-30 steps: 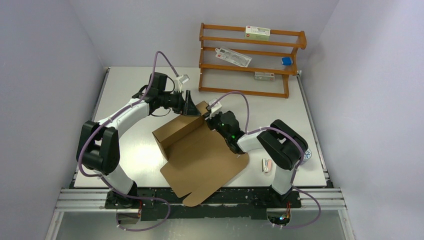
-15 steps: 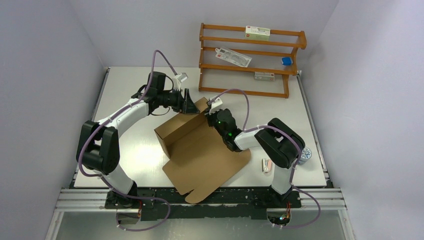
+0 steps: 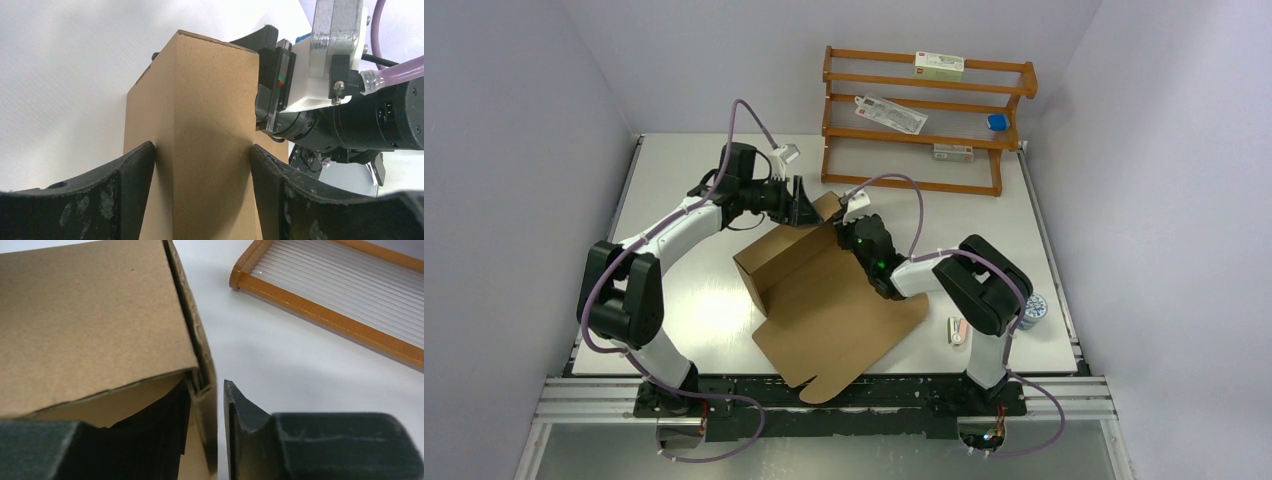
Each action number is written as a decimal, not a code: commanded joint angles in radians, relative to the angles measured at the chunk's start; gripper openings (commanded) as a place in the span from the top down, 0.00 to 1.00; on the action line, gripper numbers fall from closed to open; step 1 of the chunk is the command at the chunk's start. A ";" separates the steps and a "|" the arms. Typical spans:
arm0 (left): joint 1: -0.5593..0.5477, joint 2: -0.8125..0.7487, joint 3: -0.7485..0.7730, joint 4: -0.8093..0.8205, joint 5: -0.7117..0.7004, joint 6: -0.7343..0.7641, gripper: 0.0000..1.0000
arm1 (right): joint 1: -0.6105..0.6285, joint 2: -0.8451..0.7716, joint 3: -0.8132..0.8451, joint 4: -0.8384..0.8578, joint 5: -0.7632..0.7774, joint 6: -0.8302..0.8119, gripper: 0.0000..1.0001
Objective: Fold the paper box
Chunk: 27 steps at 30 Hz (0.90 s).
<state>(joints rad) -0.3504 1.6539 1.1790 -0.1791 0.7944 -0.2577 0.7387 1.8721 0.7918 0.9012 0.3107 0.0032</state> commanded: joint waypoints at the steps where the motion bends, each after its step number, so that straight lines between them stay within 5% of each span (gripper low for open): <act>1: -0.041 -0.011 0.009 -0.165 0.021 0.006 0.28 | -0.025 -0.054 -0.029 -0.108 0.035 -0.020 0.64; 27: -0.038 -0.153 0.054 -0.230 -0.194 0.084 0.14 | -0.025 -0.441 -0.151 -0.397 -0.136 -0.005 0.27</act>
<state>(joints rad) -0.3882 1.5875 1.1973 -0.3687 0.6949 -0.2153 0.7189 1.5089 0.6811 0.5625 0.2085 -0.0074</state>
